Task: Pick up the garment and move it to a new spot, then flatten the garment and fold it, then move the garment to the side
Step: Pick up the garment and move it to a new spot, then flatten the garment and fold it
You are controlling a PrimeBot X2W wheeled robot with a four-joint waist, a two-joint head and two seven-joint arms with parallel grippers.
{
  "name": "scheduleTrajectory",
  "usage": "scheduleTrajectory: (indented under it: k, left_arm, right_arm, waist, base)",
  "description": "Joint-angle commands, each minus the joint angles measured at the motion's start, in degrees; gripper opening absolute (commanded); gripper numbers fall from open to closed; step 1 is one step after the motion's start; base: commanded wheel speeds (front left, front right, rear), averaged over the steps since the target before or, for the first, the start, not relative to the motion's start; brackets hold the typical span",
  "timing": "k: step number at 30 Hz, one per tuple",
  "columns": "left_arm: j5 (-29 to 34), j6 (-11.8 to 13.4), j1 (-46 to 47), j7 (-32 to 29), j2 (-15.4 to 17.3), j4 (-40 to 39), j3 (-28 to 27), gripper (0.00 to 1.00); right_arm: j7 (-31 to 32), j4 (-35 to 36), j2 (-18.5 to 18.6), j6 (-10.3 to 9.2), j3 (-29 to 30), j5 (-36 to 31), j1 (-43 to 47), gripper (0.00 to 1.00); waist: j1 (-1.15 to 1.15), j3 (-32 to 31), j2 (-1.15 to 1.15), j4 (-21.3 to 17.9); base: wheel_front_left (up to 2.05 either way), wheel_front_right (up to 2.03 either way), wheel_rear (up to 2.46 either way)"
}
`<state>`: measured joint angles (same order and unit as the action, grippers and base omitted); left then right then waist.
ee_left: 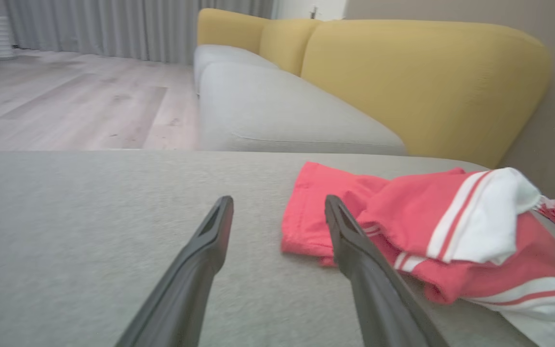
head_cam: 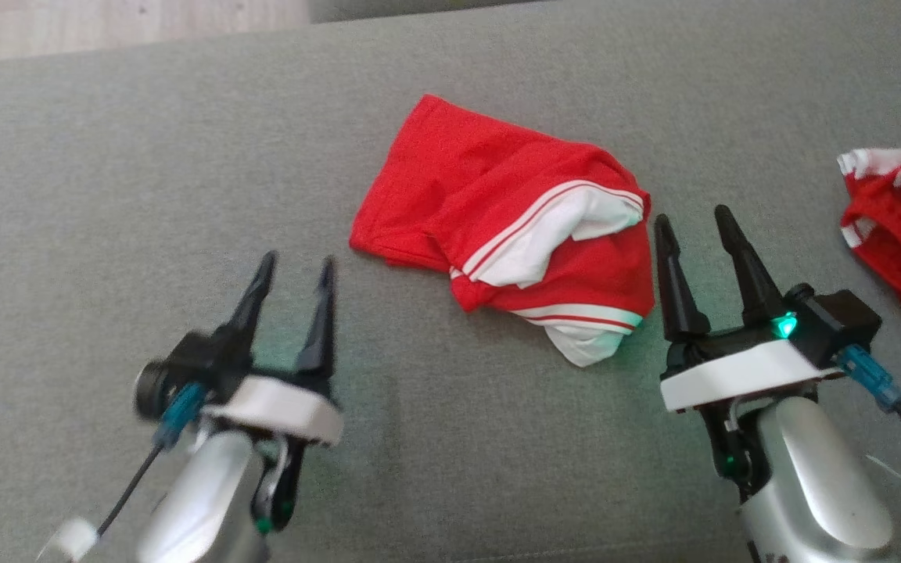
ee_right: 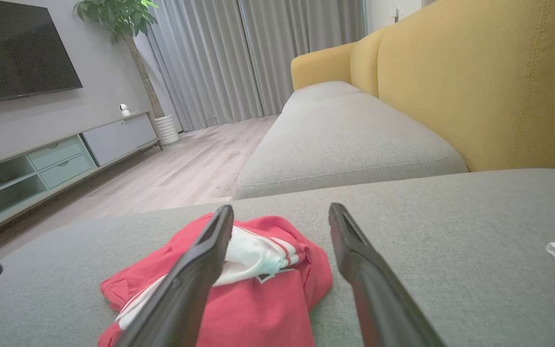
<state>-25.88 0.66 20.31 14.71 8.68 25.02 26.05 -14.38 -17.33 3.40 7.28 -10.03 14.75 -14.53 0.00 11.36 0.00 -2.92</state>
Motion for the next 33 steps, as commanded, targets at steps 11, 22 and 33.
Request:
scheduleTrajectory:
  k: [11,22,33]
  left_arm:
    - [7.66,0.71,-15.03,0.29,-1.25,-6.97,-18.49,1.0]
    - [13.01,-2.55,-21.18,0.29,-4.61,-9.05,-25.23,1.0]
    - [14.22,-4.76,-20.53,0.29,-5.7,-7.95,-25.27,1.0]
  right_arm:
    - [-0.62,-1.91,-0.52,0.21,2.94,-2.61,4.04,1.0]
    - [-0.62,-2.38,-0.52,0.21,2.88,-2.95,7.37,1.0]
    - [-0.62,-10.43,-0.52,0.21,-3.29,-4.68,8.06,1.0]
  waist:
    - [0.0,-7.11,0.0,3.0]
    - [0.0,-8.5,0.0,4.51]
    - [0.0,-7.78,0.0,5.61]
  base:
    - [0.0,0.0,0.0]
    - [0.0,0.0,0.0]
    - [0.0,0.0,0.0]
